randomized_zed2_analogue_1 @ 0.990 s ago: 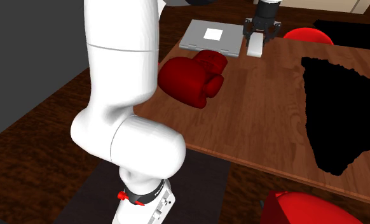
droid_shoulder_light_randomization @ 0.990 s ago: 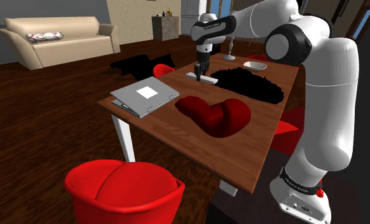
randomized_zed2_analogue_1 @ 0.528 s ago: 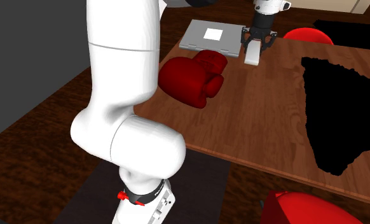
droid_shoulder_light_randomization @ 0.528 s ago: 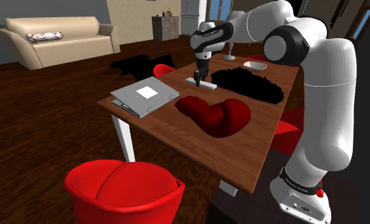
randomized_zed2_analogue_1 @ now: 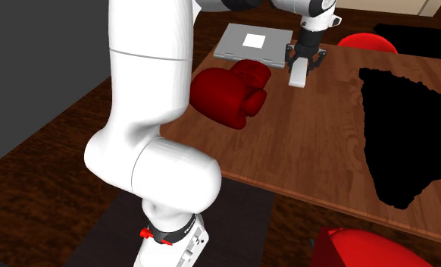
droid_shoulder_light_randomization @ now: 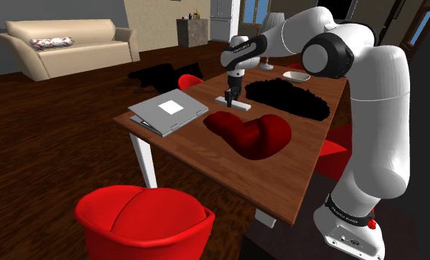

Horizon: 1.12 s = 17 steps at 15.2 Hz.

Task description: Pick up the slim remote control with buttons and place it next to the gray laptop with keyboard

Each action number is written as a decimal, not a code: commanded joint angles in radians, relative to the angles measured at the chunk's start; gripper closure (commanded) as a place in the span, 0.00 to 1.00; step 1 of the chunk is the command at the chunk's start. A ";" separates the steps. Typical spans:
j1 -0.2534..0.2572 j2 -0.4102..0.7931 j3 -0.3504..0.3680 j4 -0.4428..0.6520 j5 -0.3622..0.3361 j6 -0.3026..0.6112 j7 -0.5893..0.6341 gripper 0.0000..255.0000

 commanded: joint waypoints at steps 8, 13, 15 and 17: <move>-0.005 0.046 0.012 -0.058 0.025 0.101 -0.016 1.00; -0.005 0.046 0.012 -0.058 0.025 0.101 -0.016 1.00; -0.005 0.046 0.012 -0.058 0.025 0.101 -0.016 1.00; -0.005 0.046 0.012 -0.058 0.025 0.101 -0.016 0.00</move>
